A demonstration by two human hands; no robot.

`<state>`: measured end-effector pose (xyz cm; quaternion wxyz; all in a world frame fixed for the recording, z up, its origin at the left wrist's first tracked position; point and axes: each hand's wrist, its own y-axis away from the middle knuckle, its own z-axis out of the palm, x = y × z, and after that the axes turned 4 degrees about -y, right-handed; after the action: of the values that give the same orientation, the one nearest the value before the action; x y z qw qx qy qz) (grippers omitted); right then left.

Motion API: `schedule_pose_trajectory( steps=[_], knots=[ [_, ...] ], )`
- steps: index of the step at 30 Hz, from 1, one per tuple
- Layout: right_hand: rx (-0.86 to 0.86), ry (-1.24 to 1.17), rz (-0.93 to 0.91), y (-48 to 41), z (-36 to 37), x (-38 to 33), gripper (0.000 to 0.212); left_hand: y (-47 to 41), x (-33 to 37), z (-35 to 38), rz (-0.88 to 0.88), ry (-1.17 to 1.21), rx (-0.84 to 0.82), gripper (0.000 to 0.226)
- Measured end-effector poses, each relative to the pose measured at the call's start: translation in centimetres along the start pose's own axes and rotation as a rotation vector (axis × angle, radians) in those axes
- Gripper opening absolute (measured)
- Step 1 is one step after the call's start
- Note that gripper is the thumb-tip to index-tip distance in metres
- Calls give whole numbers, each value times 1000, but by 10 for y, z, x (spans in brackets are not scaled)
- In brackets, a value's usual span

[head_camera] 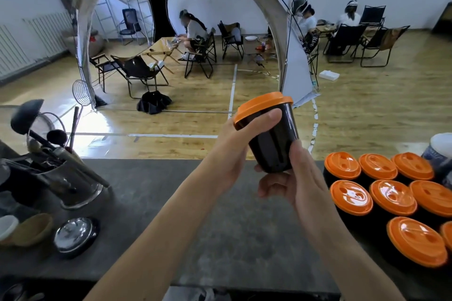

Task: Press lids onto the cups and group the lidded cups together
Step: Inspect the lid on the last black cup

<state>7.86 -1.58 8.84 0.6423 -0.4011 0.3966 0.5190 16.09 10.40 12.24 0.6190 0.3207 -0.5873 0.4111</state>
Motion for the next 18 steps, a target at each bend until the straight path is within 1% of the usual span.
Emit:
schedule_pose_trajectory(
  steps=[1, 3, 4, 5, 7, 9, 11, 12, 14, 16, 17, 18],
  knots=[
    [-18, -41, 27, 0, -3, -4, 87, -1, 2, 2, 4, 17, -34, 65],
    [-100, -198, 147, 1, -6, -14, 74, -1, 7, 6, -19, 78, -102, 69],
    [-141, -266, 206, 2, -7, -19, 73, -2, 8, 8, -33, 106, -121, 71],
    [-162, -284, 231, 2, -10, -21, 75, -4, 9, 11, -36, 114, -122, 71],
    [-132, -212, 189, 2, -12, -22, 81, -6, 9, 18, -13, 68, -57, 69],
    [-63, -98, 90, 1, -11, -21, 91, -8, 10, 23, 20, -13, 12, 69],
    [-8, -38, 33, 3, -9, -21, 97, -10, 11, 27, 34, -52, 26, 69],
    [-4, -57, 38, 3, -10, -22, 93, -10, 12, 27, 32, -48, 10, 68],
    [-41, -152, 117, 3, -11, -25, 81, -11, 14, 27, 25, 1, -55, 61],
    [-81, -204, 193, 3, -9, -29, 77, -11, 14, 27, 20, 42, -85, 53],
    [-76, -177, 184, 3, -9, -30, 76, -12, 14, 26, 23, 30, -65, 50],
    [-50, -112, 132, 3, -9, -30, 74, -12, 13, 26, 28, 1, -34, 47]
  ],
)
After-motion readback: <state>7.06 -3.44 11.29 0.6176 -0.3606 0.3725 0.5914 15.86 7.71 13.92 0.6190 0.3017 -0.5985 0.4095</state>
